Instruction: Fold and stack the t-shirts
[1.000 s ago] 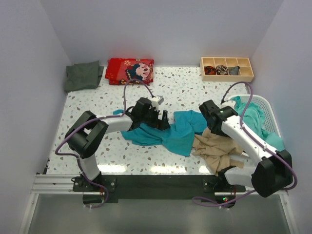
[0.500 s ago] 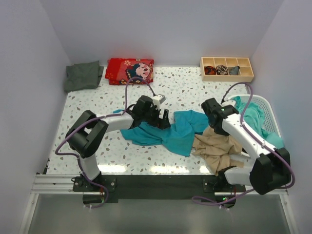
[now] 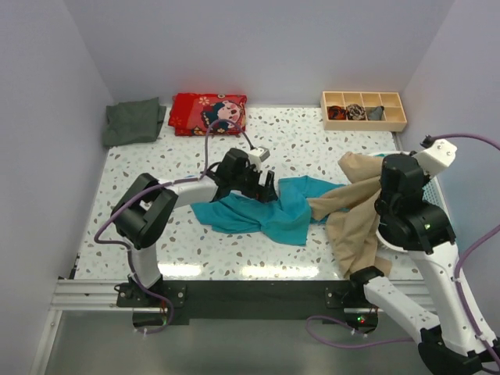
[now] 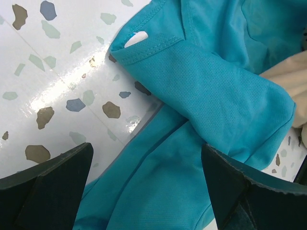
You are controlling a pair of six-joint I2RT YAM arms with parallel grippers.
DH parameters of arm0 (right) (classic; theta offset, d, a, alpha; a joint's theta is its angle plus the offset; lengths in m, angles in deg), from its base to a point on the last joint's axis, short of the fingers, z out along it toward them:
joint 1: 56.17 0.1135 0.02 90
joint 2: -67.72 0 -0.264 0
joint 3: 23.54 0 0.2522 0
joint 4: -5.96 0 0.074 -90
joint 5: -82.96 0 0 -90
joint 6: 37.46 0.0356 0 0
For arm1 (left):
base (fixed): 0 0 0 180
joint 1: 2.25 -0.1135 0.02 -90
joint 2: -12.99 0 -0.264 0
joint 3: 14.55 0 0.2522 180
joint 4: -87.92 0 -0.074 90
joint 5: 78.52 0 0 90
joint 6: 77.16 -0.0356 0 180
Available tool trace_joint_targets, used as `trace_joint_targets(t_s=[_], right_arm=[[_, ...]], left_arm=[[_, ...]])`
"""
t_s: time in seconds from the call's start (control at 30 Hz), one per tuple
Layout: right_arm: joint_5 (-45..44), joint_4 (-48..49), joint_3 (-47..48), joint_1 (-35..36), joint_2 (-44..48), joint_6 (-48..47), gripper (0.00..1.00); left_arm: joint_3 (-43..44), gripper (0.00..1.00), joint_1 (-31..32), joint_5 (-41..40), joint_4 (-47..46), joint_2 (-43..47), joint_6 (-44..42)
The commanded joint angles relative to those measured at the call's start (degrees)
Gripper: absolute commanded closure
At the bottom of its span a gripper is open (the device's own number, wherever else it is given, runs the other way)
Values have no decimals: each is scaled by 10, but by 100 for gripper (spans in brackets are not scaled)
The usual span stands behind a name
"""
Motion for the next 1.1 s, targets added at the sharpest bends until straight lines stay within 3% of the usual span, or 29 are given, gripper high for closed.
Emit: trace_joint_targets(t_s=[0.0,0.13,0.27,0.4,0.57,0.73,0.93,1.07], right_arm=[[-239,109,2,-2,-1,-68,100],[-408,162,-10,-5,-11,-110,100],[-413,221,25,-32,-33,-162,100],[-338,316,29,-94,-70,-270,100],[-242,338,22,-166,-131,-325,100],[-89,277,38,-330,-181,-268,100],[-25,178,81,-379,-259,-187,100],[14,147,30,-381,-273,-153,100]], left_arm=[[23,0,1,15,-5,2,4],[33,0,1,14,4,1,4],[40,0,1,14,12,-4,3],[45,0,1,13,16,-4,1],[47,0,1,8,19,-5,-3],[48,0,1,12,17,-12,-5],[59,0,0,18,22,-27,-8],[63,0,-4,22,22,-35,-7]])
